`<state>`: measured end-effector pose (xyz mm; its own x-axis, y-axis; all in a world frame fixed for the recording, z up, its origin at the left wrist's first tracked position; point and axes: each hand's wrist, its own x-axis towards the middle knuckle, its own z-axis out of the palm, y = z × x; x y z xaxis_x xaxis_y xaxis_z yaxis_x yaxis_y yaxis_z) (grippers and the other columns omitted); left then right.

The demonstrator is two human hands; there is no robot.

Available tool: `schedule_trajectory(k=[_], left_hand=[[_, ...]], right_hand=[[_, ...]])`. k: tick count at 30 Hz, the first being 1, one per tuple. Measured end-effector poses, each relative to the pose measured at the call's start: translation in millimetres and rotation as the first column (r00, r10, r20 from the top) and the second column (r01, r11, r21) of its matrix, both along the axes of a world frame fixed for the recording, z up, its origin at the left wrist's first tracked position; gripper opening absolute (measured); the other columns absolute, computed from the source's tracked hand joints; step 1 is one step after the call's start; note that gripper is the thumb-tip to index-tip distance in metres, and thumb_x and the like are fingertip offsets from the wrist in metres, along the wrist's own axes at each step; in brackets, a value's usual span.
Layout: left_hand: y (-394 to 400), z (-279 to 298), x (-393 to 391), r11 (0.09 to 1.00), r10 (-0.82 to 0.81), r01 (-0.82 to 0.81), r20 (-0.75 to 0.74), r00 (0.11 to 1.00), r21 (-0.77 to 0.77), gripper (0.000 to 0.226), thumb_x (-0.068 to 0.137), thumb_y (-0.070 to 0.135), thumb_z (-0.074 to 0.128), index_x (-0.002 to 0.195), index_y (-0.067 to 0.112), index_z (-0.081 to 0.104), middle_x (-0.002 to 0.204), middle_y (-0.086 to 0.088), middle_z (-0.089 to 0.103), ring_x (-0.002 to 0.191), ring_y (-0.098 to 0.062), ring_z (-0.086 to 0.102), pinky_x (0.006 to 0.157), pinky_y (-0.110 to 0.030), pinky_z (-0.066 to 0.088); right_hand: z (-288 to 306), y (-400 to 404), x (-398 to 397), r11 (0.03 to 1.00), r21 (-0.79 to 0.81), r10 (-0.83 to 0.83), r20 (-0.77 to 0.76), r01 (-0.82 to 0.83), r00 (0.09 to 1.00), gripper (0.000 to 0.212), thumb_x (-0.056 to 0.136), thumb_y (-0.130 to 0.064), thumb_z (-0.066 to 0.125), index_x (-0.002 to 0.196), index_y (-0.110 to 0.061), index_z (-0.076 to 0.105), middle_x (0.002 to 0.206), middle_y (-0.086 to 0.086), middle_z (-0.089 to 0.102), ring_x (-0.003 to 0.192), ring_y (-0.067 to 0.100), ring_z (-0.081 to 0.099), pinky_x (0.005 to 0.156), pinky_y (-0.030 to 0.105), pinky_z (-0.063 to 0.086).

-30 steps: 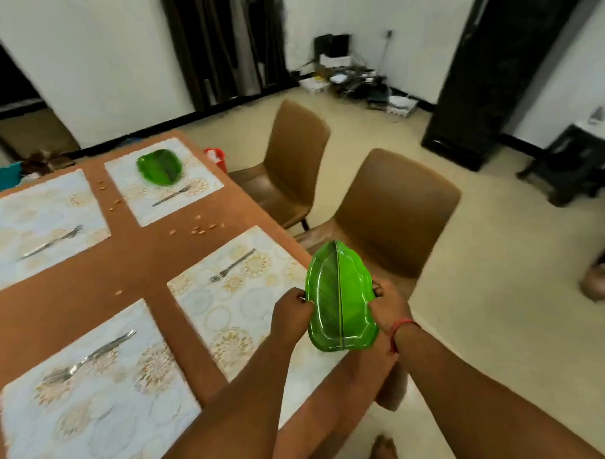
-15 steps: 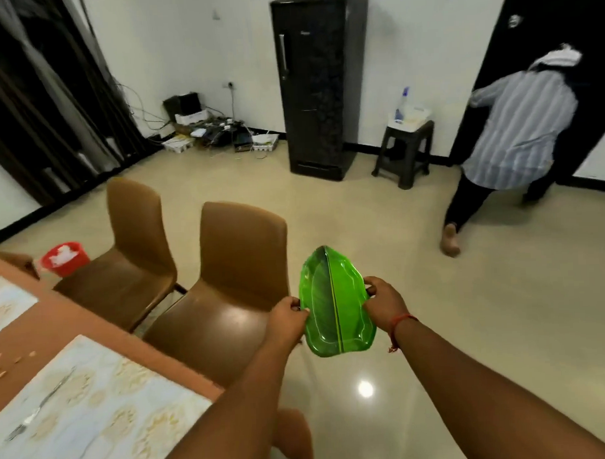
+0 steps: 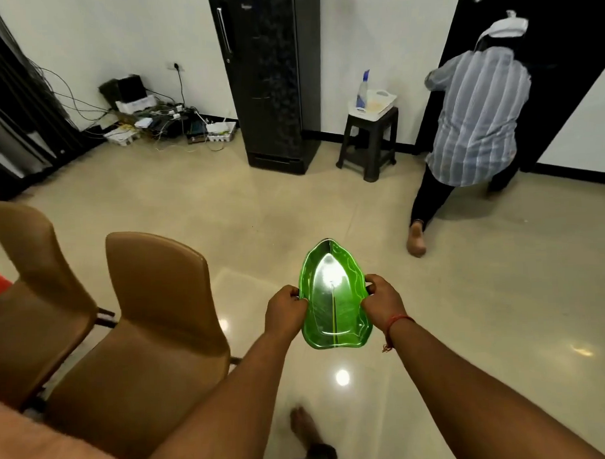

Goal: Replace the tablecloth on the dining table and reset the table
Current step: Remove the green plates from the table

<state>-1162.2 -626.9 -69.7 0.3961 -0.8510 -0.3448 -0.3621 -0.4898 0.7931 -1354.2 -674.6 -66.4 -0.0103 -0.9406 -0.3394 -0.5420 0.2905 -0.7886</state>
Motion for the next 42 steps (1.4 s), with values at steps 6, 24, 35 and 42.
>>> schedule_trajectory(k=[6, 24, 35, 42], left_hand=[[-124, -11, 20, 1.0, -0.02, 0.02, -0.018, 1.0, 0.001, 0.014, 0.079, 0.01, 0.058, 0.09, 0.016, 0.065, 0.086, -0.001, 0.067, 0.084, -0.022, 0.063, 0.075, -0.032, 0.05], [-416, -4, 166, 0.988, 0.153, -0.154, 0.048, 0.987, 0.002, 0.015, 0.081, 0.008, 0.06, 0.095, 0.01, 0.066, 0.076, 0.003, 0.06, 0.078, -0.018, 0.057, 0.062, -0.025, 0.042], [-509, 3, 302, 0.894, 0.442, -0.447, 0.096, 0.892, 0.029, 0.01, 0.081, 0.011, 0.062, 0.089, 0.017, 0.062, 0.076, 0.006, 0.06, 0.08, -0.021, 0.061, 0.064, -0.026, 0.044], [-538, -19, 430, 0.835, 0.546, -0.548, 0.049, 0.836, 0.05, 0.007, 0.078, 0.014, 0.061, 0.081, 0.019, 0.058, 0.08, -0.002, 0.065, 0.081, -0.025, 0.066, 0.074, -0.037, 0.054]], right_hand=[[-6, -116, 18, 0.998, 0.028, -0.048, -0.007, 0.048, 0.999, 0.053, 0.077, 0.007, 0.052, 0.121, -0.02, 0.062, 0.094, 0.0, 0.068, 0.091, 0.027, 0.066, 0.086, 0.043, 0.056], [-11, -456, 173, 0.985, 0.038, 0.165, 0.074, -0.168, 0.984, 0.053, 0.075, 0.009, 0.053, 0.118, -0.021, 0.062, 0.095, 0.005, 0.069, 0.089, 0.026, 0.067, 0.084, 0.039, 0.056], [-4, -612, 350, 0.85, 0.054, 0.518, 0.086, -0.523, 0.851, 0.052, 0.076, 0.01, 0.055, 0.118, -0.02, 0.062, 0.088, 0.0, 0.065, 0.086, 0.023, 0.064, 0.079, 0.032, 0.052], [-12, -655, 493, 0.777, 0.067, 0.623, 0.064, -0.626, 0.78, 0.047, 0.078, 0.009, 0.053, 0.109, -0.024, 0.061, 0.083, -0.004, 0.064, 0.083, 0.021, 0.064, 0.076, 0.031, 0.052]])
